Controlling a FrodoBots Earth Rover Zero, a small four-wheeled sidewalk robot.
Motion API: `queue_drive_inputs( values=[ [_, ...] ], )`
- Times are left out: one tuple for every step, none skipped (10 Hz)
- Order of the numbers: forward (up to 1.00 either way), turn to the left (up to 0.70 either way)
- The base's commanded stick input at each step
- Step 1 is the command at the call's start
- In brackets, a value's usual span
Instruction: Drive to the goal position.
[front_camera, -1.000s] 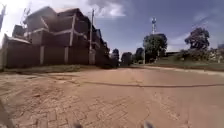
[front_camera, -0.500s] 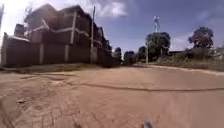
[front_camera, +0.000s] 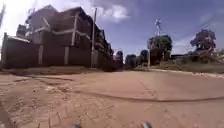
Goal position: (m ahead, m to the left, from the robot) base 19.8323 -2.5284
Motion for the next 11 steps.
queue_drive_inputs(
  values=[
    [1.0,-0.3],
    [1.0,-0.14],
    [1.0,-0.02],
    [1.0,0.0],
    [1.0,0.0],
    [1.0,0.0],
    [1.0,0.0],
    [1.0,0.0],
    [1.0,0.0],
    [1.0,0.0],
    [1.0,0.0]
  ],
)
